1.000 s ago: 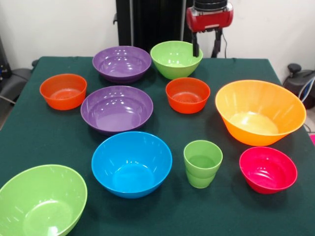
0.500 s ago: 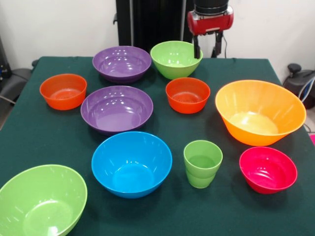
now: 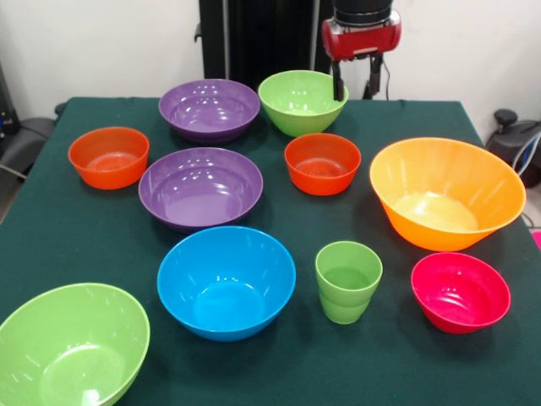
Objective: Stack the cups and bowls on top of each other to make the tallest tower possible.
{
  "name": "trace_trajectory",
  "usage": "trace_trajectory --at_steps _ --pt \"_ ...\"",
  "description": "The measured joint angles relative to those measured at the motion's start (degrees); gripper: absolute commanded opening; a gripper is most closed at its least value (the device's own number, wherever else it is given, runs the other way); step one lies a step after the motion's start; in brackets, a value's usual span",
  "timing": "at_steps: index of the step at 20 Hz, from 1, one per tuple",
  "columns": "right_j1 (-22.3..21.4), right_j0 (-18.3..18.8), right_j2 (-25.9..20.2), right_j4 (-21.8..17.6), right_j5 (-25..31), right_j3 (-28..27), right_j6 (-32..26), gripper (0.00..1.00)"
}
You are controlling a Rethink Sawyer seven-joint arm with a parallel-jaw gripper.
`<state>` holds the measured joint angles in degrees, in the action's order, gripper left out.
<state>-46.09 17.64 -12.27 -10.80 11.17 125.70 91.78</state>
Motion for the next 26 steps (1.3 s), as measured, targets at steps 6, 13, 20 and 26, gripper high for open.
trace_trajectory --at_steps 6,13,20,26 --pt "0.00 0.00 0.00 0.00 0.00 0.00 0.00 1.00" --pt "0.00 0.02 -0.12 0.00 0.00 0.00 0.00 1.00" --pt "0.00 0.57 -0.67 0.00 0.00 0.00 0.00 1.00" --pt "0.01 0.75 -0.74 0.01 0.00 0.00 0.00 1.00"
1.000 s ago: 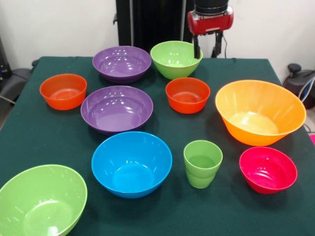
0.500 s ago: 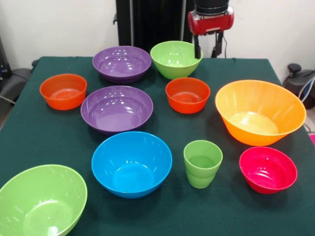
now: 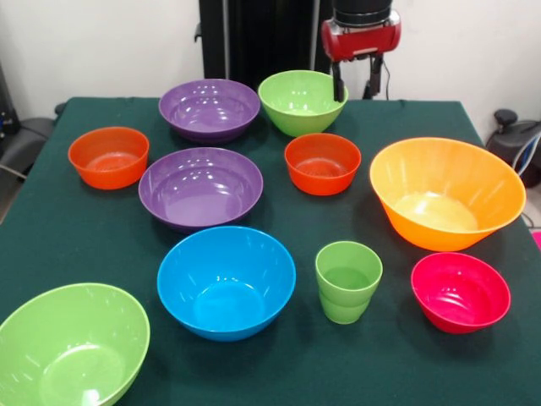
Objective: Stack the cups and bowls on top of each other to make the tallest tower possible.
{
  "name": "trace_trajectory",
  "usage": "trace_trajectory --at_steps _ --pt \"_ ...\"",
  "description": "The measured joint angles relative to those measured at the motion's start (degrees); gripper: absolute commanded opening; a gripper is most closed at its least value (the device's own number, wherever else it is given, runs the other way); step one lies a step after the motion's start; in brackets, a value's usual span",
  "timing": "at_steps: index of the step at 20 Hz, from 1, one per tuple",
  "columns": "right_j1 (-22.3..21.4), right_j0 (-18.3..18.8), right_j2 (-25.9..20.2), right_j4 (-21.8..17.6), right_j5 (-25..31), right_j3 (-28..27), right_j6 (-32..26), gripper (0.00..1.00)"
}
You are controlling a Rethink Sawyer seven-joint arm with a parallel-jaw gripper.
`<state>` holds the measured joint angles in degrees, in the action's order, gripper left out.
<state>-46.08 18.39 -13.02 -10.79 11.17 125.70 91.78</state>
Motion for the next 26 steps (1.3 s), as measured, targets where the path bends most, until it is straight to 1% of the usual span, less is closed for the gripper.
trace_trajectory --at_steps 4,9,15,26 --pt "0.16 -0.63 1.04 -0.04 0.00 -0.02 0.00 1.00" --pt "1.46 -0.78 2.94 -0.83 0.00 -0.30 0.00 1.00" --pt "2.53 -0.78 3.51 -0.84 0.00 -0.40 0.00 1.00" --pt "2.09 -0.95 4.07 -0.84 -0.01 -0.50 0.00 1.00"
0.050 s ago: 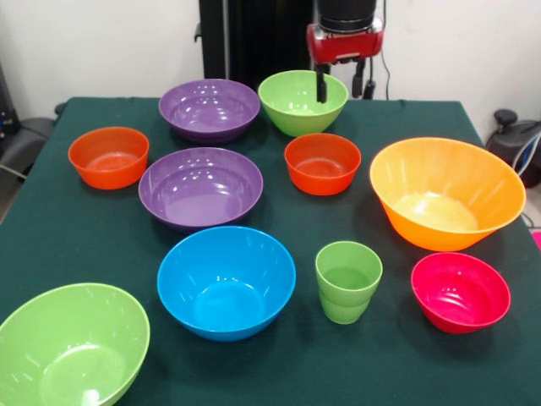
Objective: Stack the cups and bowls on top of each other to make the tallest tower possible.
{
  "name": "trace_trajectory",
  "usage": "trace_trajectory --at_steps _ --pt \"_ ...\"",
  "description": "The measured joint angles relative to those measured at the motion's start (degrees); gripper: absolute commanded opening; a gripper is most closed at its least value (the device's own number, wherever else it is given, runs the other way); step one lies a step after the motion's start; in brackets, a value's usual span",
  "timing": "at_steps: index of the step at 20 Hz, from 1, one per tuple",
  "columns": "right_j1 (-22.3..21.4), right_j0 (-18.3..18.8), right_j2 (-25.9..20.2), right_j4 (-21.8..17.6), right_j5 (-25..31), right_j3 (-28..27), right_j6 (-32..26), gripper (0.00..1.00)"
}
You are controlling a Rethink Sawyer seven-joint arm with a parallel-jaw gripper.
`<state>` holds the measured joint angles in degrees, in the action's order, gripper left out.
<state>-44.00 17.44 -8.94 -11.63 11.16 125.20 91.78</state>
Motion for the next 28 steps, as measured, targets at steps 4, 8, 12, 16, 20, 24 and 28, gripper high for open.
trace_trajectory --at_steps 4,8,12,16,20,24,28 --pt "0.00 -0.14 0.43 0.00 -0.01 -0.02 0.00 1.00" --pt "-0.46 -1.80 2.45 -0.01 0.01 -0.11 0.00 1.00" --pt "-2.31 -4.88 5.18 -0.01 0.54 -0.11 0.00 1.00" --pt "-3.91 -6.56 6.59 -0.01 0.83 -0.13 0.00 1.00" --pt "-4.65 -7.06 7.44 -0.01 0.82 -0.15 0.00 1.00" --pt "-4.78 -7.05 8.22 -0.01 0.83 -0.14 0.00 1.00" --pt "-4.78 -7.05 8.57 -0.01 0.82 -0.14 0.00 1.00"
